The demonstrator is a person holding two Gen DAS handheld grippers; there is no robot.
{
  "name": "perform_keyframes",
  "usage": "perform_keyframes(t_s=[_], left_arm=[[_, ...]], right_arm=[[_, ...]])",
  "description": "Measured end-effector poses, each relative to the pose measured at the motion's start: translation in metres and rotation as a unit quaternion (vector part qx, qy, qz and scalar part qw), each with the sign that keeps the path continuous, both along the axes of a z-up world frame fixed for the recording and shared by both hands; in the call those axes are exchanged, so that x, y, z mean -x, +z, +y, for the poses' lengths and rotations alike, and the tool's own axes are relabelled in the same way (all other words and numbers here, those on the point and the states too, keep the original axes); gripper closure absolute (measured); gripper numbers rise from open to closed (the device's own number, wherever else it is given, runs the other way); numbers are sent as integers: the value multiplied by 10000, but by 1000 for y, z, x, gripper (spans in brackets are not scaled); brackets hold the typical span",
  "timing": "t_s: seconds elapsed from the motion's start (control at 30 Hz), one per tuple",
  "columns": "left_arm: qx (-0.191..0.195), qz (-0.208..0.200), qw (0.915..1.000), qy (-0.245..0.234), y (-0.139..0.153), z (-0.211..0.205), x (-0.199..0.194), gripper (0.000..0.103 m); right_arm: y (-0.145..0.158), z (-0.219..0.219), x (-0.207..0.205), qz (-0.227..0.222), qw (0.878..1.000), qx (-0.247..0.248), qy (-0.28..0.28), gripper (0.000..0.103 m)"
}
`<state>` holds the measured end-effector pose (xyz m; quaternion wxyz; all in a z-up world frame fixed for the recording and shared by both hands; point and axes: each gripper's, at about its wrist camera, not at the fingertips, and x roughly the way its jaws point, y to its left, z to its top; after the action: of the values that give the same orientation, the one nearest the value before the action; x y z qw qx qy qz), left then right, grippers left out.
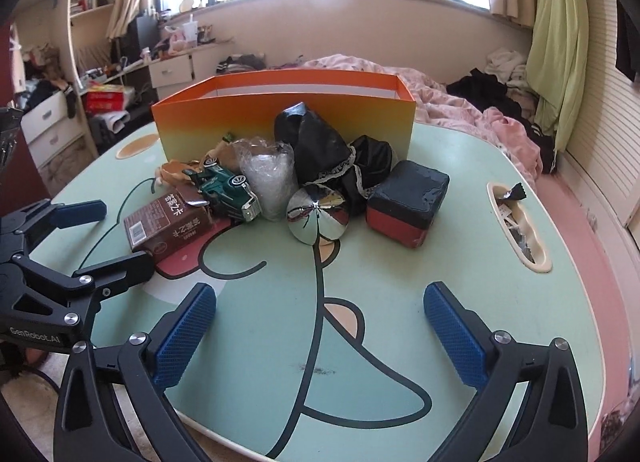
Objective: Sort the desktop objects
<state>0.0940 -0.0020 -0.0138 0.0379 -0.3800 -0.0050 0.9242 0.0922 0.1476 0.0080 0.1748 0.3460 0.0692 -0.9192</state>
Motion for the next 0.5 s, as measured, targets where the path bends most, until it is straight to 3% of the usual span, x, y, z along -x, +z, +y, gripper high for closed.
perform_keyframes(t_s=[0.5], left_arm=[[1,9,10000,-28,5,2,-4,0]], right_arm=[[-2,-4,2,133,9996,60,243,0]])
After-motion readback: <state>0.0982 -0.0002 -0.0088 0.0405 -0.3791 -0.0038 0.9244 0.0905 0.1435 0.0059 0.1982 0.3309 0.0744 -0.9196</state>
